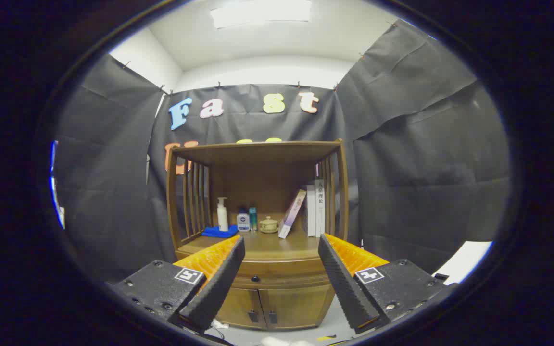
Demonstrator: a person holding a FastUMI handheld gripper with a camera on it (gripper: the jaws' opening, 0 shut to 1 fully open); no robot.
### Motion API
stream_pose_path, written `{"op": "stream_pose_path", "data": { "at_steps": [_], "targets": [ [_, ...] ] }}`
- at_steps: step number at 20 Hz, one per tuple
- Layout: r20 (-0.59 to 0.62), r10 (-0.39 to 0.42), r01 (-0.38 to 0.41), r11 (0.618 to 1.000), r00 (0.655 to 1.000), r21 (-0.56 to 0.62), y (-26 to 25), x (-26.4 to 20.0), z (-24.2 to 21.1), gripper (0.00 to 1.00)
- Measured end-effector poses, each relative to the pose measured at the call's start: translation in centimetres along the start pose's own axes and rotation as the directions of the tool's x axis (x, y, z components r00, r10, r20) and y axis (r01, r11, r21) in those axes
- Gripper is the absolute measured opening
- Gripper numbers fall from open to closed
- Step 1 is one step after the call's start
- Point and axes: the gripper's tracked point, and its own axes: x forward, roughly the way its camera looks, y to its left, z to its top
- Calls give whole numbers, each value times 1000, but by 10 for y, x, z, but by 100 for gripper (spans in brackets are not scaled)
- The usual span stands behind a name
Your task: Pull open the drawer, take out the items inside it, and place them on the countertop above the cabinet.
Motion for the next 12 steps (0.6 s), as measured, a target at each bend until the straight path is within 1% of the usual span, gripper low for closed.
{"op": "stream_pose_path", "data": {
  "at_steps": [6,10,12],
  "targets": [
    [11,-14,14,1000,1000,-16,1,-1,4,100],
    [-2,3,-3,1000,1000,-22,13,2,-5,99],
    [-14,23,-23,999,1000,-24,22,7,-12,100]
  ]
}}
